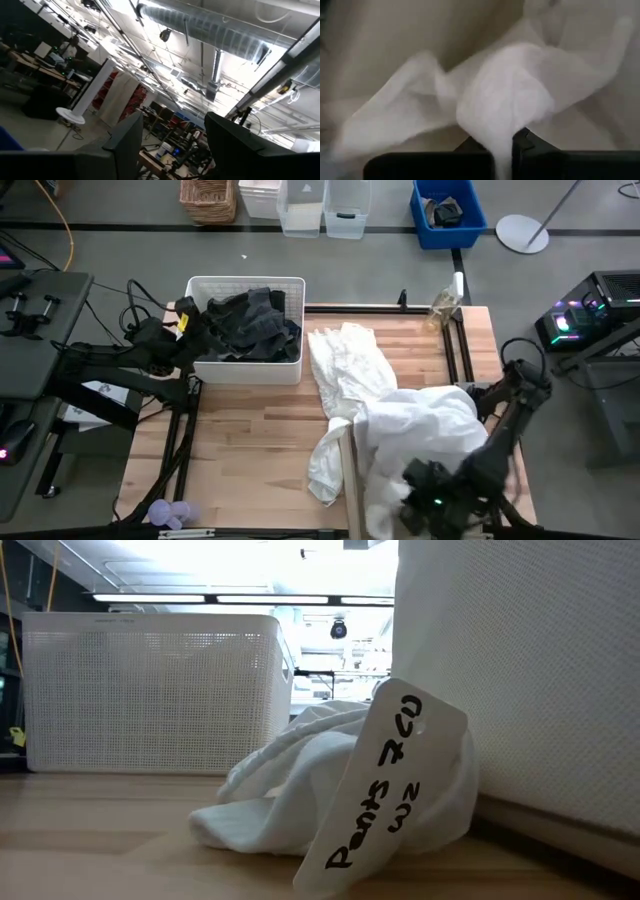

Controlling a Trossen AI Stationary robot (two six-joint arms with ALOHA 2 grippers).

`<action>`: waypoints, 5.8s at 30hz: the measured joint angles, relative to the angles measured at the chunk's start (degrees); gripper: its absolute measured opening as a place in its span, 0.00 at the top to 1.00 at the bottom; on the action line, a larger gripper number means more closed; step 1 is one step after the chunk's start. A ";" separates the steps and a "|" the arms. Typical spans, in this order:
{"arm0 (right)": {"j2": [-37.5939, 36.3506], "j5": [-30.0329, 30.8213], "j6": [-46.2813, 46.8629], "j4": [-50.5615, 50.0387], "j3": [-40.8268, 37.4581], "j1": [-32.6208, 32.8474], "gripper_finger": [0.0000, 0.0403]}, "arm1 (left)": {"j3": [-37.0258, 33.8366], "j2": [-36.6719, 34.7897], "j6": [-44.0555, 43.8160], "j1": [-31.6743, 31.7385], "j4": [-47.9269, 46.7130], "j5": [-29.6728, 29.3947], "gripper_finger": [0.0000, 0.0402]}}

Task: Sort clothes
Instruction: Put the white shirt into the bottom white laundry organizer

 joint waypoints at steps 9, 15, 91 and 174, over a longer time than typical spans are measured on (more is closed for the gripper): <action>0.99 -22.42 -17.05 9.57 -5.79 -5.40 0.84 | 0.00 0.00 0.02 0.02 0.02 0.84 0.50; 0.95 -27.54 -24.15 5.62 -0.46 -8.23 0.58 | 0.00 0.00 0.08 0.02 -0.06 2.17 0.50; -33.94 -3.12 -5.10 -9.83 -9.35 -38.37 1.00 | 0.00 -2.03 -0.81 0.45 -5.86 9.63 0.50; -4.80 3.09 -31.68 5.60 19.40 -23.15 0.49 | 0.00 -2.05 3.15 0.46 -7.82 0.74 0.50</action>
